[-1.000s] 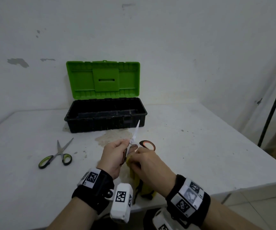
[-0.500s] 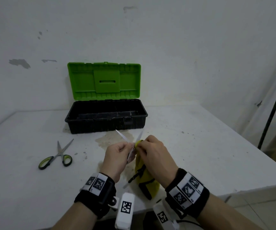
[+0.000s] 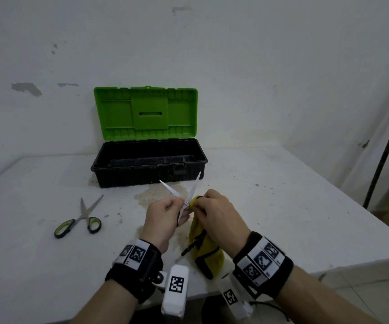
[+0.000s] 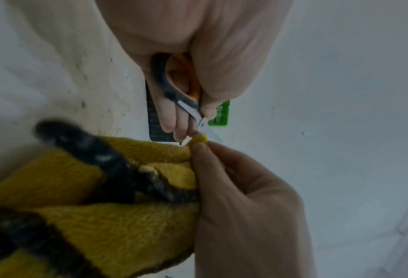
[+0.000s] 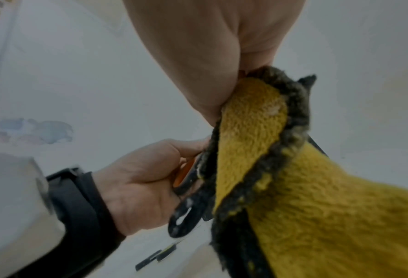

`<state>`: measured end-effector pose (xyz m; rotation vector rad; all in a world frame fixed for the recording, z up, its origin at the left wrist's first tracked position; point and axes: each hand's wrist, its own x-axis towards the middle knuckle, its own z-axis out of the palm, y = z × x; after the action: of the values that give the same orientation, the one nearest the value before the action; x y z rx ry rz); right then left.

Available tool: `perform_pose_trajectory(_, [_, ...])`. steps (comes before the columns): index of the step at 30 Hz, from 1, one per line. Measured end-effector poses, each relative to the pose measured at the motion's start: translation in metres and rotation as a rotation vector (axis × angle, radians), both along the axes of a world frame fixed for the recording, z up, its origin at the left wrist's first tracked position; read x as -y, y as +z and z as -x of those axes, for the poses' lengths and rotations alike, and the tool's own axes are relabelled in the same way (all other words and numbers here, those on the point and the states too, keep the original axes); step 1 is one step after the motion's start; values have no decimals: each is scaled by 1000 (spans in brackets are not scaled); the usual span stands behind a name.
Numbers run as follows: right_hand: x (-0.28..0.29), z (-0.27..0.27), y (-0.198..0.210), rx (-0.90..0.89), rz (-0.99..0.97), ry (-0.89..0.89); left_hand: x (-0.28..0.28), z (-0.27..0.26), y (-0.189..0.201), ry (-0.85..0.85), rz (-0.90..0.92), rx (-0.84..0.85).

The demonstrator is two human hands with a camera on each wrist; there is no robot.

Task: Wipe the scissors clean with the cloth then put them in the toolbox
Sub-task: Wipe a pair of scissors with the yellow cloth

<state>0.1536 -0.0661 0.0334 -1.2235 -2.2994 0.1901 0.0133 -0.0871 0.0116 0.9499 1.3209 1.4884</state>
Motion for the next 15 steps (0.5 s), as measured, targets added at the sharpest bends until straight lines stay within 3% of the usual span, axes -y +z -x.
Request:
perform_pose_trajectory(6, [-13, -28, 5, -6, 15, -104, -10, 7, 3, 61, -24, 69])
perform_pose_trajectory(10, [-47, -61, 10, -56, 43, -229, -21, 20, 15, 95, -44, 80])
perform_pose_trajectory(15, [-103, -78, -2, 19, 171, -364, -31, 11, 22, 25, -10, 58])
